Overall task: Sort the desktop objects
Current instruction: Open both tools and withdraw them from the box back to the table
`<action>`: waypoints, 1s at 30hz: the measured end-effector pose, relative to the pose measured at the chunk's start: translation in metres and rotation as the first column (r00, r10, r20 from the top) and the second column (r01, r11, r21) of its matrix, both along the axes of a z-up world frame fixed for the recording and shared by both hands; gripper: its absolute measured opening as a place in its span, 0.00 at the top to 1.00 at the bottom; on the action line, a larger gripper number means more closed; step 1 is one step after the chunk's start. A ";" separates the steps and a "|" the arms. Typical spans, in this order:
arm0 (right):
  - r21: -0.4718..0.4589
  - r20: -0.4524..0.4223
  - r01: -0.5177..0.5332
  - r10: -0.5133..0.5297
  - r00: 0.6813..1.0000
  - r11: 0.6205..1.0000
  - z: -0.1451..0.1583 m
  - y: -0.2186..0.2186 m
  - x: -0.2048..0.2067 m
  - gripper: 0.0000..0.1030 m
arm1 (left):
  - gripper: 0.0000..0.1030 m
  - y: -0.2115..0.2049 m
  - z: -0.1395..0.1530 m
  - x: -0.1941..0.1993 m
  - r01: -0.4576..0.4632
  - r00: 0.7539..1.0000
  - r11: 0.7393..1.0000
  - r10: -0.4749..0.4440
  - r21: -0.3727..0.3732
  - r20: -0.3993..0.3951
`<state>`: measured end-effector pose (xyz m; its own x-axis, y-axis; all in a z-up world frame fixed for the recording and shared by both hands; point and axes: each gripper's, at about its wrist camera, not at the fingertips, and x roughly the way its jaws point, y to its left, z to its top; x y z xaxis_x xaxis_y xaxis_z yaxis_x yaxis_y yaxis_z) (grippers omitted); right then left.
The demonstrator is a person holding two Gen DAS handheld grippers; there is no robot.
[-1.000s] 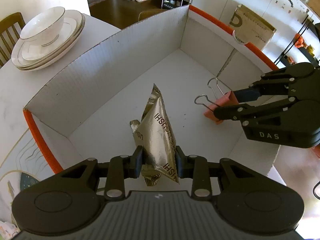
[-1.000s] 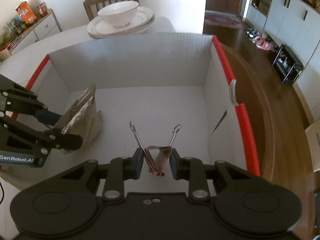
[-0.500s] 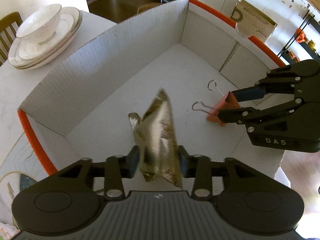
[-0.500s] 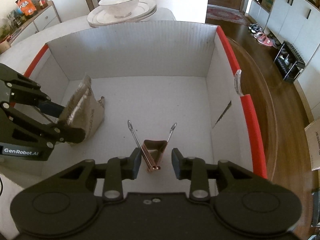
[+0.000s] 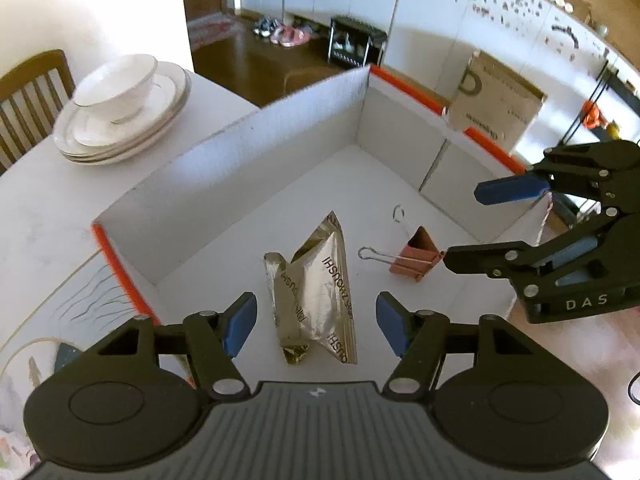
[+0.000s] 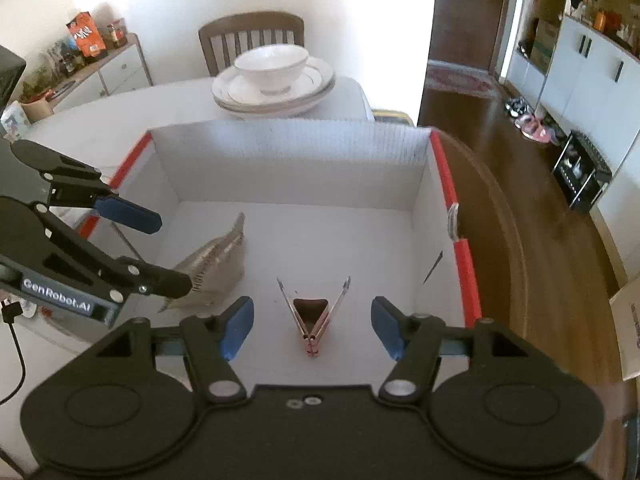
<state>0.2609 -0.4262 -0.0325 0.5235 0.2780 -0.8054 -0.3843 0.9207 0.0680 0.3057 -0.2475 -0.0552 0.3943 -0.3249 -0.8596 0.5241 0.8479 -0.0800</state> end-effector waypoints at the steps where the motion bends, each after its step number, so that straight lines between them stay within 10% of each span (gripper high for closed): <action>1: 0.007 0.003 -0.001 0.001 1.000 1.000 0.003 -0.001 -0.003 0.35 | 0.37 0.002 0.002 -0.003 -0.008 1.000 1.000 0.008 -0.008 0.005; 21: 0.151 0.076 -0.005 -0.007 0.997 0.988 0.043 0.028 -0.052 0.14 | 0.37 0.081 0.056 -0.091 -0.157 0.974 0.974 0.180 -0.163 0.137; 30: 0.172 0.136 -0.033 0.010 0.991 0.984 0.047 0.075 -0.083 0.01 | 0.19 0.139 0.047 -0.120 -0.189 0.966 0.966 0.215 -0.177 0.143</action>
<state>0.1784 -0.3510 0.0144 0.6157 0.4201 -0.6667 -0.4205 0.8907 0.1729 0.1855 -0.1088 -0.0083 0.5939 -0.3522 -0.7233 0.3600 0.9204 -0.1526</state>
